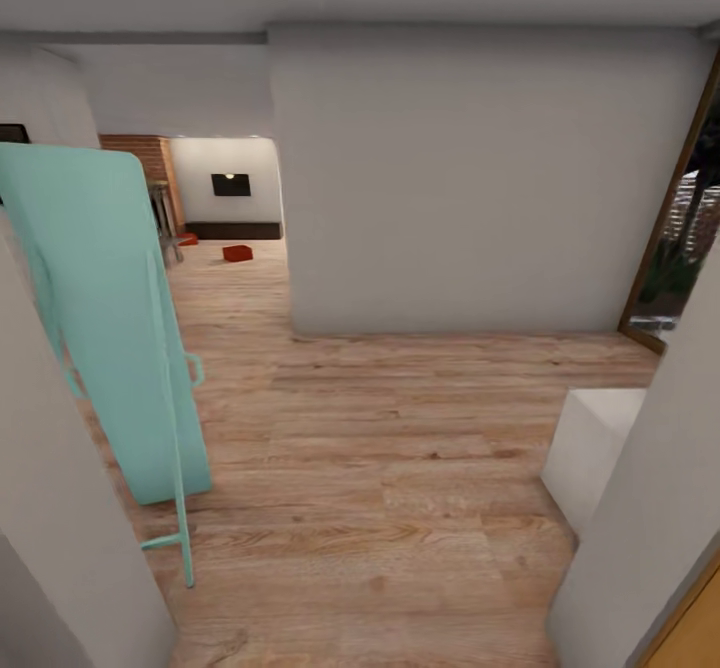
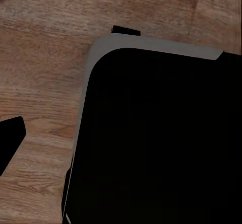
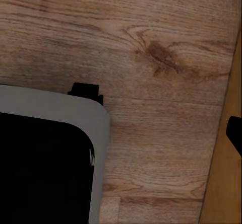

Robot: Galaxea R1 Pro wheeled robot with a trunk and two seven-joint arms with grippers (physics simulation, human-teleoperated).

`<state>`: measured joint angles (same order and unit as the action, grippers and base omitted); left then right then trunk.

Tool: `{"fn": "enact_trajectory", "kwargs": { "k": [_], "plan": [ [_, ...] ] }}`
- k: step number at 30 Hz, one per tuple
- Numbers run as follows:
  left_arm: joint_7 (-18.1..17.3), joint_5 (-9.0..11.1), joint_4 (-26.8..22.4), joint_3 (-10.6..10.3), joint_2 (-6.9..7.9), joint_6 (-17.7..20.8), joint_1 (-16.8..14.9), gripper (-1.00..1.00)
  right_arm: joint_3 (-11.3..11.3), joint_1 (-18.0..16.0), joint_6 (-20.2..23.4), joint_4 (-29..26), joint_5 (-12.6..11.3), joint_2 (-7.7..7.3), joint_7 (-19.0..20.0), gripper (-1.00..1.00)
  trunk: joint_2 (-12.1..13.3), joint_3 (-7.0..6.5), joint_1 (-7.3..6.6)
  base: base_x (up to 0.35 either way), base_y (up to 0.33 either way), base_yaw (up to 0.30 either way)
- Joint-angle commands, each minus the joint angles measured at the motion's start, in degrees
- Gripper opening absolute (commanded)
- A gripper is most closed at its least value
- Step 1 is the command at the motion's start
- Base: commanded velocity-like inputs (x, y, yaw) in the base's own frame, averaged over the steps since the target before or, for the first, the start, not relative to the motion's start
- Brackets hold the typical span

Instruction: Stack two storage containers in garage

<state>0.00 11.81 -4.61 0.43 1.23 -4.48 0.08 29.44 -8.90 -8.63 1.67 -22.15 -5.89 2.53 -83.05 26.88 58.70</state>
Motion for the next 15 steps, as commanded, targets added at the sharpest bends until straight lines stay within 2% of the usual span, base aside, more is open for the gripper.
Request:
{"fn": "enact_trajectory", "kwargs": {
  "k": [1,7,15],
  "plan": [
    [0.0,0.3,0.0,0.0,0.00,-0.1,0.0,1.00,0.4,-0.1,-0.3,0.2,-0.6,0.02,0.3,1.00,0.0,0.05,0.03,0.312,-0.159,0.000],
    [0.0,0.3,0.0,0.0,0.00,-0.1,0.0,1.00,0.4,-0.1,-0.3,0.2,-0.5,-0.07,0.2,1.00,0.0,0.05,0.03,0.314,-0.123,0.000],
    [0.0,0.3,-0.1,0.0,0.00,1.7,0.0,1.00,0.4,-0.1,-0.3,0.2,-0.5,-0.05,0.3,1.00,0.0,0.05,0.03,0.320,-0.020,0.000]
  ]
}}
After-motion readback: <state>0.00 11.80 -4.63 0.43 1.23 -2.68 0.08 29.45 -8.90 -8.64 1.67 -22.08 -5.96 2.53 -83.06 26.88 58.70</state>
